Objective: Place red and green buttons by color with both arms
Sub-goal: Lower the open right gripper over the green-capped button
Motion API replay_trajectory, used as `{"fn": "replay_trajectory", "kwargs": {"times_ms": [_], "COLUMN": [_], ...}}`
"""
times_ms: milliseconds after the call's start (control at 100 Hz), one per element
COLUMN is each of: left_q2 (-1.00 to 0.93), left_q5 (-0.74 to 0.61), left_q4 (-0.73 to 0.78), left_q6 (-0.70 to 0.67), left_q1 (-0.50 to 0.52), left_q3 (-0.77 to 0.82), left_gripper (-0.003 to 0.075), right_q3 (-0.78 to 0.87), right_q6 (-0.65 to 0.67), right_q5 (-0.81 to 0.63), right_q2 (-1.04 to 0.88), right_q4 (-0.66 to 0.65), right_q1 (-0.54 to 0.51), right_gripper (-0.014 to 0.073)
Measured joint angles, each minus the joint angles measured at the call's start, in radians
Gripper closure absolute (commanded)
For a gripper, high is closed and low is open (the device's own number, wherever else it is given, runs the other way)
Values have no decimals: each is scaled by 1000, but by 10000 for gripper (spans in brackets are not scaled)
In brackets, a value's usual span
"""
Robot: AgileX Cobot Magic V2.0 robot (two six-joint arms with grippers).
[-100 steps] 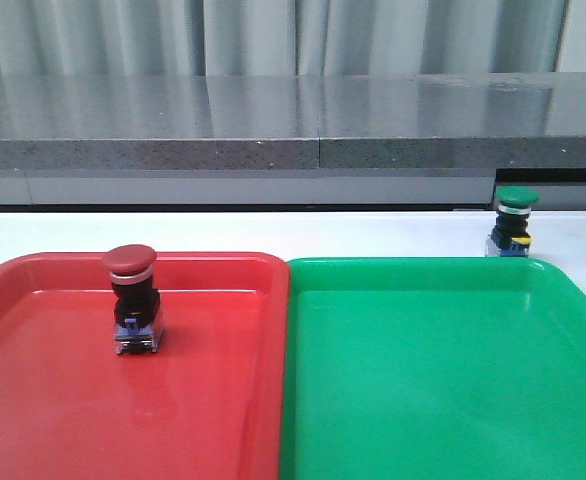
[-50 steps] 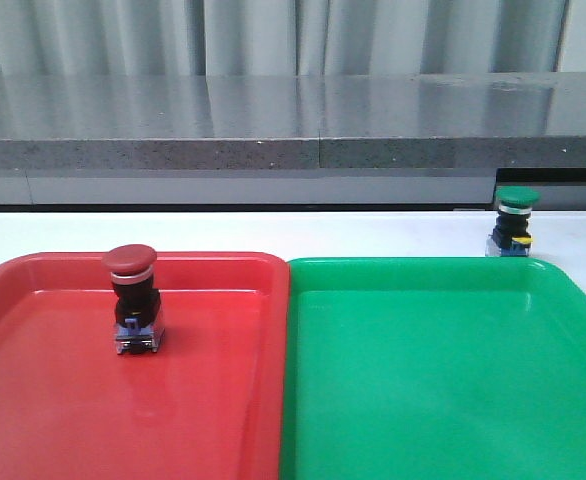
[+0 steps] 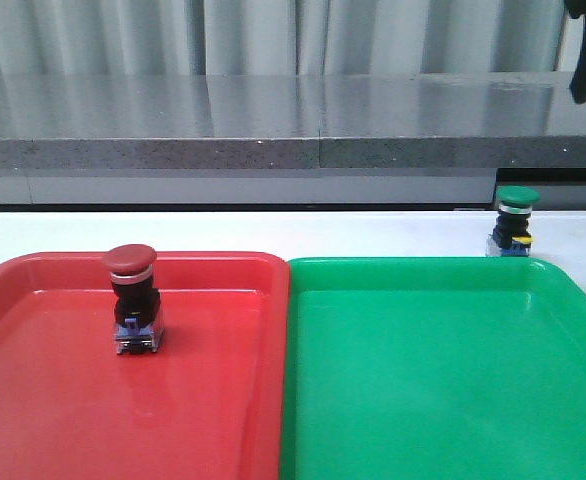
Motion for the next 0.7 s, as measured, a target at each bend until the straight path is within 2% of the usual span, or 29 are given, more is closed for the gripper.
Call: {"fn": "replay_trajectory", "kwargs": {"times_ms": [210, 420, 700], "left_q2": [0, 0, 0], "left_q5": [0, 0, 0], "left_q4": [0, 0, 0], "left_q6": [0, 0, 0], "left_q1": [0, 0, 0], "left_q3": [0, 0, 0], "left_gripper": [741, 741, 741], "right_q3": [-190, -354, -436], "right_q6": [0, 0, 0], "right_q5": [148, 264, 318], "right_q2": [175, 341, 483], "right_q4": [8, 14, 14], "right_q1": [55, 60, 60], "right_gripper": [-3, -3, -1]}}
